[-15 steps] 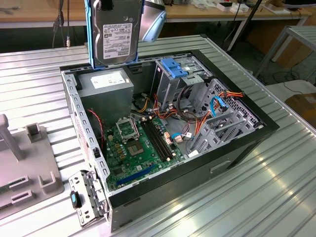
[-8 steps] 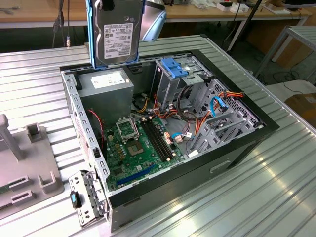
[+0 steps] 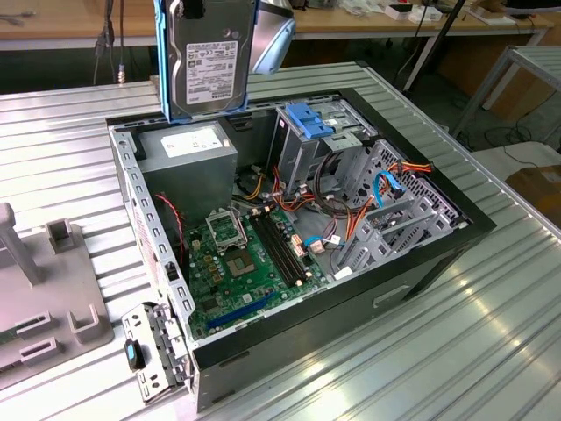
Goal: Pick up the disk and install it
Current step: 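Pick up the disk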
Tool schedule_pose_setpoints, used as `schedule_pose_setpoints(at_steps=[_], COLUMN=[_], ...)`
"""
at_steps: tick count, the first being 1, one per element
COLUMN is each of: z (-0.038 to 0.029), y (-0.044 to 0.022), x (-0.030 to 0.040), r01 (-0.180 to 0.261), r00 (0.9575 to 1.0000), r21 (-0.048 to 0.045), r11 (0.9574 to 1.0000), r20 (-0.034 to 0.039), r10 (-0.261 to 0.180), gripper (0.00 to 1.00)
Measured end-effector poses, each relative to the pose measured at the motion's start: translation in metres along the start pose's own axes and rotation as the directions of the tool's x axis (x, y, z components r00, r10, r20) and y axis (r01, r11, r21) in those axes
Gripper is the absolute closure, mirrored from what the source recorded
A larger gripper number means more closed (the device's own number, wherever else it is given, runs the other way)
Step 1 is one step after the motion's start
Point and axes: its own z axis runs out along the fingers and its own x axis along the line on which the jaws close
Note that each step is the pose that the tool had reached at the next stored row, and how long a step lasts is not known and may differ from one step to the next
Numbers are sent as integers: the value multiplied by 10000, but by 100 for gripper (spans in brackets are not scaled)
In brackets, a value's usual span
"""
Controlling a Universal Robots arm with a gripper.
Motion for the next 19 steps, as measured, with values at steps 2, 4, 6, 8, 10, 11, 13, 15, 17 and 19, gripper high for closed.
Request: schedule_pose_setpoints(at_steps=[2,4,6,8,10,11,13,15,17,19], z=[0,0,0,0,0,-1,0,0,0,1], y=[-20,-21,-21,-21,-21,-21,-20,-18,-15,-11], x=[1,7,7,8,13,18,39,77,131,223], r01=[0,0,-1,0,1,1,0,0,-1,0], r00=[10000,10000,10000,10000,10000,10000,10000,10000,10000,10000], r21=[0,0,0,0,1,-1,0,0,-1,0], r11=[10000,10000,10000,10000,10000,10000,10000,10000,10000,10000], r20=[0,0,0,1,1,-1,0,0,-1,0], r10=[0,0,1,0,-1,-1,0,0,1,0], gripper=[64,64,64,64,64,64,64,64,64,64])
